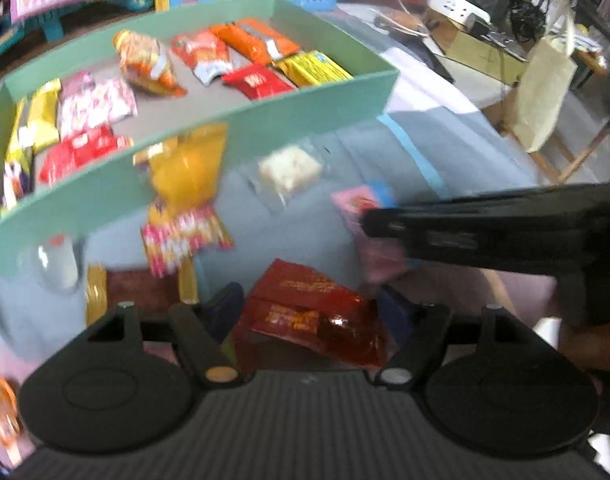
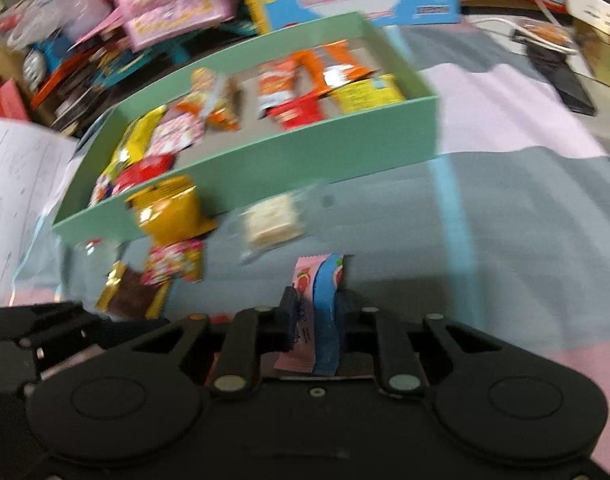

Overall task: Organize snacks
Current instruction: 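Grasp the pink-blue candy stick with the right gripper while the left grasps a red bag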

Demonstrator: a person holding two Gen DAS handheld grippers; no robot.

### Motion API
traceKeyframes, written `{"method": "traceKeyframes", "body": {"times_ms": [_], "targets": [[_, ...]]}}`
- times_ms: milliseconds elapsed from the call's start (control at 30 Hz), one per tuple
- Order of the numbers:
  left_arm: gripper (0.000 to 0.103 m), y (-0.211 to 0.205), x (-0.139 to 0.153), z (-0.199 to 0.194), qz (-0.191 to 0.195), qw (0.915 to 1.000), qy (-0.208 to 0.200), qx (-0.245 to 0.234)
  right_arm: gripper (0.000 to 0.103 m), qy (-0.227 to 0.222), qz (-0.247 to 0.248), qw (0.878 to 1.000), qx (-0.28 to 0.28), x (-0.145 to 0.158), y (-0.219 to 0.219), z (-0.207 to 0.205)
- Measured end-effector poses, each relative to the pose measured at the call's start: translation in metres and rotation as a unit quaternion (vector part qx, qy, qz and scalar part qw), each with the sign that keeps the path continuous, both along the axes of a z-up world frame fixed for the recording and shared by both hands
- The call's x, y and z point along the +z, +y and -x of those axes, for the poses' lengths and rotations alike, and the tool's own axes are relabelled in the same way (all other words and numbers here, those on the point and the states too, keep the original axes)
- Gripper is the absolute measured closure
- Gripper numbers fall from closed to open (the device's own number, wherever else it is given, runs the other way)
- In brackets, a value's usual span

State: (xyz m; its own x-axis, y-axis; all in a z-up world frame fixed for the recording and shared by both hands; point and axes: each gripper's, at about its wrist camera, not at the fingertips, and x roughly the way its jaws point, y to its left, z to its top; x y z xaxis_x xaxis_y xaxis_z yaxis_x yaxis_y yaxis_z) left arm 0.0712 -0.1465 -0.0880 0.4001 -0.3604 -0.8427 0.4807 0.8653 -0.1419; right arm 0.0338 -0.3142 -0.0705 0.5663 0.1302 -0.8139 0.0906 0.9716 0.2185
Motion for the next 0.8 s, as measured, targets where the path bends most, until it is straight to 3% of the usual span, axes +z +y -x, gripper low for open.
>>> {"method": "traceKeyframes", "body": {"times_ms": [133,333,500,567,600,733,800], "targets": [[0.029,-0.005,0.006,-0.008,-0.005,0.9997,0.009,0.02,0.084,0.0,-0.019,1.0,-0.018,-0.001,-0.025,0.006],[0.022,-0.004,0.005,-0.007,-0.008,0.9971,0.055,0.052,0.084,-0.009,-0.033,0.999,-0.018,-0.007,-0.035,0.011],[0.022,-0.016,-0.007,-0.004,-0.044,0.9955,0.058,0.061,0.082,-0.018,-0.045,0.999,-0.023,-0.009,-0.036,0.016],[0.037,-0.021,-0.006,-0.001,-0.043,0.9972,0.033,0.053,0.082,-0.019,-0.054,0.998,-0.027,-0.01,-0.038,0.019],[0.062,-0.025,-0.004,0.002,-0.044,0.9981,0.017,0.039,0.082,-0.02,-0.056,0.998,-0.028,-0.01,-0.038,0.02],[0.076,-0.038,-0.004,0.008,-0.056,0.9983,-0.016,0.002,0.084,-0.025,-0.053,0.998,-0.028,-0.01,-0.035,0.026],[0.076,-0.037,-0.003,0.007,-0.047,0.9988,-0.012,0.002,0.085,-0.024,-0.059,0.997,-0.032,-0.01,-0.035,0.027]]}}
